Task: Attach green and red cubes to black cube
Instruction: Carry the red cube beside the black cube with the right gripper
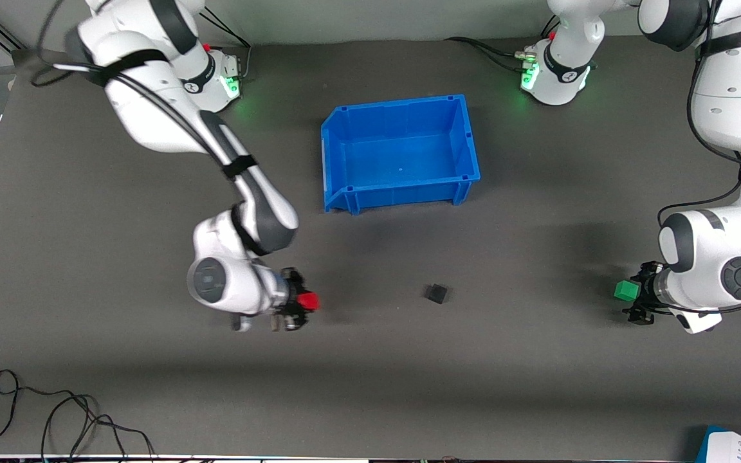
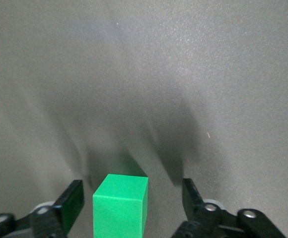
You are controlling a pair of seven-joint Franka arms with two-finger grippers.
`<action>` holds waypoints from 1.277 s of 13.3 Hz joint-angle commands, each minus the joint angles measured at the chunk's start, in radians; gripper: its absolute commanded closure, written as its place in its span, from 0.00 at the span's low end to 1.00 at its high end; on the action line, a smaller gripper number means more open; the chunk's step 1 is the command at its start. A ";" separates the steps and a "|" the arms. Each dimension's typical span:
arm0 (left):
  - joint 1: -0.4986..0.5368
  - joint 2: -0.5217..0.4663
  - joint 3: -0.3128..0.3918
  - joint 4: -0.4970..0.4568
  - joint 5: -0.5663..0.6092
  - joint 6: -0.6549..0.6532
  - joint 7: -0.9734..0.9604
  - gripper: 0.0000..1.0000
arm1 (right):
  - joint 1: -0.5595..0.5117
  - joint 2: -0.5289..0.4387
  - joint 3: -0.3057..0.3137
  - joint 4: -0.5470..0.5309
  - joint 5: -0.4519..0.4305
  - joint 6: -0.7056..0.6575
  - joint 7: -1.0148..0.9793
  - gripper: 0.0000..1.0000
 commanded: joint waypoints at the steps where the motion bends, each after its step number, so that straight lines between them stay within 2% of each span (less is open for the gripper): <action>1: 0.003 0.005 -0.001 0.006 0.015 0.009 0.009 0.26 | 0.076 0.130 -0.012 0.197 0.021 -0.007 0.157 0.80; 3: 0.003 0.005 -0.001 0.006 0.020 0.009 0.009 0.26 | 0.145 0.172 -0.012 0.231 0.020 0.079 0.248 0.83; 5: 0.003 0.005 -0.001 0.006 0.020 0.009 0.008 0.41 | 0.164 0.203 -0.009 0.262 0.021 0.113 0.300 0.84; 10: 0.003 0.005 -0.001 0.006 0.020 0.008 0.008 1.00 | 0.271 0.249 -0.022 0.280 0.006 0.147 0.416 0.84; 12: 0.003 0.005 -0.001 0.006 0.020 0.005 -0.002 1.00 | 0.270 0.249 -0.021 0.294 0.006 0.189 0.501 0.84; 17: 0.002 -0.004 -0.002 0.014 0.006 -0.003 -0.040 1.00 | 0.271 0.298 -0.015 0.296 0.007 0.364 0.530 0.84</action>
